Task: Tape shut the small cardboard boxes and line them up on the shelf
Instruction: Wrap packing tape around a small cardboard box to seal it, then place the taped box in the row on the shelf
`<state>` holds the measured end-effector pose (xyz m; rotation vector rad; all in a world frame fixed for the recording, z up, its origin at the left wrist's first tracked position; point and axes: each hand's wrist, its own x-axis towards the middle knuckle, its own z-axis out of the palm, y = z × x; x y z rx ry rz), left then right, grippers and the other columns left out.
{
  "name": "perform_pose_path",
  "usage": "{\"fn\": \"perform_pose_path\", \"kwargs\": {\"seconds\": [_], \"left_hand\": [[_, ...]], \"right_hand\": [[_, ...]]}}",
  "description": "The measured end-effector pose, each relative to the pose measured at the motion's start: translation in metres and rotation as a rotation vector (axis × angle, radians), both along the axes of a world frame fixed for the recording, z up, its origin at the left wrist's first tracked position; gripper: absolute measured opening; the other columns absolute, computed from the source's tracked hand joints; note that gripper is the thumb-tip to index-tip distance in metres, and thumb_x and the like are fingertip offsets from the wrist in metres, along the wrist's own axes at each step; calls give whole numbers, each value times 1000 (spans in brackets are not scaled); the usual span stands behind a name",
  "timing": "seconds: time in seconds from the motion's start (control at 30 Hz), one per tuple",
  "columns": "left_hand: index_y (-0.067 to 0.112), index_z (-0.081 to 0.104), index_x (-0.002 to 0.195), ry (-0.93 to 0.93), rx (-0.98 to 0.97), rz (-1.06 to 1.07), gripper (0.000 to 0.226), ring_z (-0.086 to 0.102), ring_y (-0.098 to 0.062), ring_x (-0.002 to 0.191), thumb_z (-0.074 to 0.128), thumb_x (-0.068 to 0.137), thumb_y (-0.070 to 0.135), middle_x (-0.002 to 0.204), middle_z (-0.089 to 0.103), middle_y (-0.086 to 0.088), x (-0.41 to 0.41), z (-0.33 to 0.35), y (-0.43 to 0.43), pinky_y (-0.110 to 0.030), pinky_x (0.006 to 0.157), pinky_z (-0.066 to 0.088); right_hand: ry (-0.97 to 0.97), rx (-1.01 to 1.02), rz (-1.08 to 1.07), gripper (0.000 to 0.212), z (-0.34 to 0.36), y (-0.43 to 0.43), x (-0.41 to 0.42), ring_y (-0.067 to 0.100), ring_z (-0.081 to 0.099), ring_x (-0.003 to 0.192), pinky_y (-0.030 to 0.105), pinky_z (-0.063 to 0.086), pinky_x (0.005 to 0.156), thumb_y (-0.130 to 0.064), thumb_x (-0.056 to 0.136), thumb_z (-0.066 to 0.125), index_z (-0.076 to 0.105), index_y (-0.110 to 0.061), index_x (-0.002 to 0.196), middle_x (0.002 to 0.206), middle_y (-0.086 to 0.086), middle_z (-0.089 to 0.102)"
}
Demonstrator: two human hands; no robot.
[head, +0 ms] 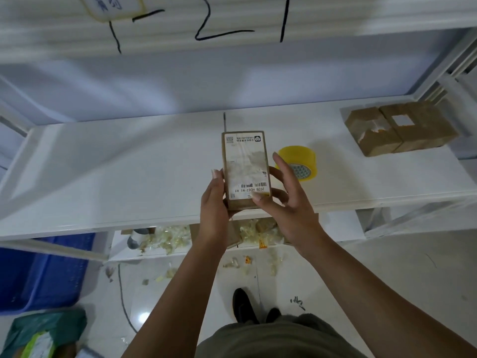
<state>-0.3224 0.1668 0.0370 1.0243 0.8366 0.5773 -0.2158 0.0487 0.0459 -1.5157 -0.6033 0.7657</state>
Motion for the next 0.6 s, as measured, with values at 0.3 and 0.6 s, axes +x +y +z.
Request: {"fn": "perform_pose_path", "kwargs": {"seconds": [0.3,0.6], "left_hand": [[28,68,135,103,107,120,42,79,-23,104,66,97,48,115,81,-2,-61,28,-18,-28,76,63],[20,75,131,220,87,-3,46,77,-27,96,73,93,46,115,80,-13,-153,83,34,-31,75,63]], "right_hand": [[73,46,145,75,10,13,-19,6,67,123,33,61,98,-34,93,80,40,-46,156,146,-16,60],[351,-64,504,48,31,56,-25,16,75,88,32,60,63,-36,79,80,73,-43,126,103,4,75]]}}
